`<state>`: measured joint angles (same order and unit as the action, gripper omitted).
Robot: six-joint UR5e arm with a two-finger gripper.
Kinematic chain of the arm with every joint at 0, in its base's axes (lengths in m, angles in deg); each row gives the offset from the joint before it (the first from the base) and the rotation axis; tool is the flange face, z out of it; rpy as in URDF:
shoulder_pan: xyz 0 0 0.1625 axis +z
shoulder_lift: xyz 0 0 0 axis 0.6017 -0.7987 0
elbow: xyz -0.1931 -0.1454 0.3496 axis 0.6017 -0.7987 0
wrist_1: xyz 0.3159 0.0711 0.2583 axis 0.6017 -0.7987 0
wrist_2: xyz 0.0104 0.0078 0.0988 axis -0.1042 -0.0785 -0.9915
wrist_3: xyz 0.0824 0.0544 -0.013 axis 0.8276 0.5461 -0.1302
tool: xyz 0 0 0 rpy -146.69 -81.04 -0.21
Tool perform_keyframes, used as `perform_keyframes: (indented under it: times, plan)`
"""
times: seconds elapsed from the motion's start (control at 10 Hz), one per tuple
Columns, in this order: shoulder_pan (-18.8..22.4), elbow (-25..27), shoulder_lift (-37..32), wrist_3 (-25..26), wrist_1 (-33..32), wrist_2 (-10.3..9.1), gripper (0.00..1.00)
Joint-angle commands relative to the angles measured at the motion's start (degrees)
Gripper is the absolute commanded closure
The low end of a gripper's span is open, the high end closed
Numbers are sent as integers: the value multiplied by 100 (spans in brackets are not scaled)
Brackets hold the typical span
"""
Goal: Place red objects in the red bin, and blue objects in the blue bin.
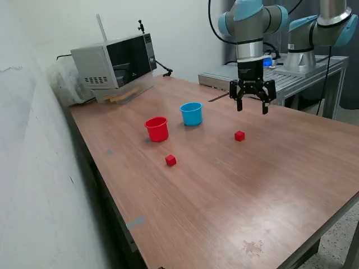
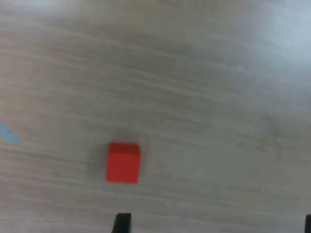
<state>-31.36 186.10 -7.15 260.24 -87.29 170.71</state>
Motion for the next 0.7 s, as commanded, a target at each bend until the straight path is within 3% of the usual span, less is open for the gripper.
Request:
perform_keyframes:
  times: [0.0,0.2,0.6]
  plan:
    - [-176,-218,526,65,-262,3,0]
    - [-387,-148,554,65,-455,3,0]
    - [-387,54,571,65,-587,-6,0]
